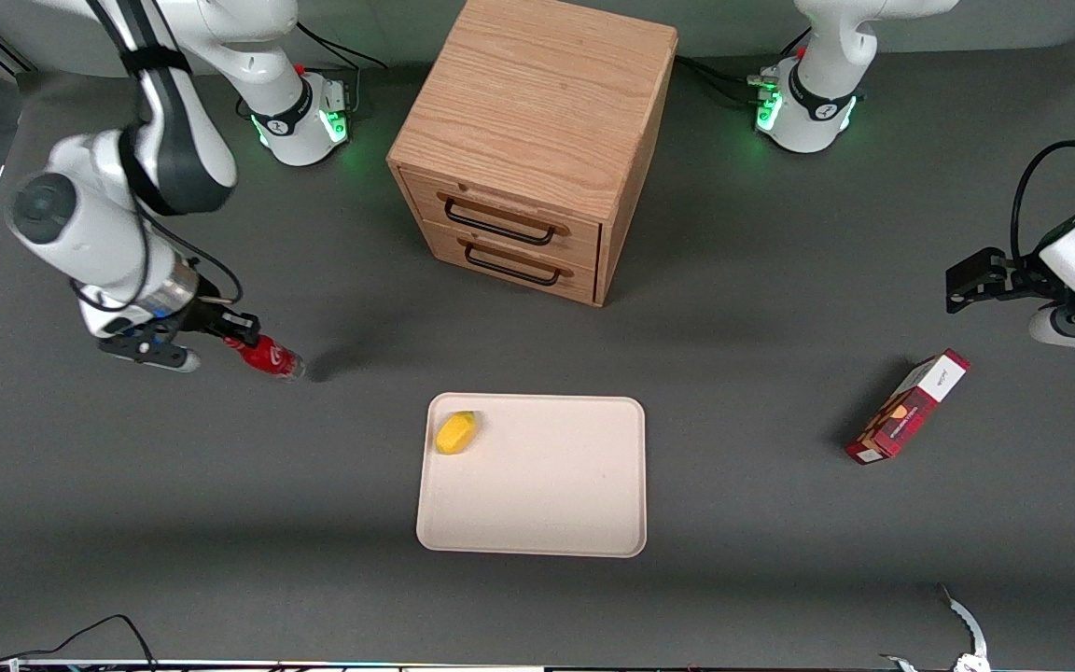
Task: Place coke bottle on tray
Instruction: 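Lift the bottle and carry it with the right gripper onto the white tray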
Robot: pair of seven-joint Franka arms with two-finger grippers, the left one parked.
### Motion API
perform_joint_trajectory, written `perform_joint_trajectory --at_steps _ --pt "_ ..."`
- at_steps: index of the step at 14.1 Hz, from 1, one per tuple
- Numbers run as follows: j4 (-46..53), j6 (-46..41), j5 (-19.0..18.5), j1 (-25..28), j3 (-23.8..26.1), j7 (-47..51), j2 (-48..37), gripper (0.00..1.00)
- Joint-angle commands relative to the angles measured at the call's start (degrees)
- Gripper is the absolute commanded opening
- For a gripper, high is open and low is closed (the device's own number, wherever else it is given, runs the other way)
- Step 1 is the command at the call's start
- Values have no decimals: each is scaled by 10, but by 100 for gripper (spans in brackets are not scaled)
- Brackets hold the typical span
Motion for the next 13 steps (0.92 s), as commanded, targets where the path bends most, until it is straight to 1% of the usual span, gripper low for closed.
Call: perform_joint_trajectory --at_steps 1,3,4,6,7,8,9,11,13 --pt "168 -138 11 3 14 9 33 0" --pt "273 -192 11 3 45 60 80 0" --pt "345 -225 10 10 64 95 122 0" --pt "498 -290 3 36 94 200 227 0" --pt "552 -294 2 55 98 257 272 0" --pt "588 -286 -1 80 100 308 310 0" --pt "613 -260 -18 99 101 355 347 0" --pt "619 -172 -69 128 109 443 409 0" --pt "620 -101 -123 133 132 521 466 0"
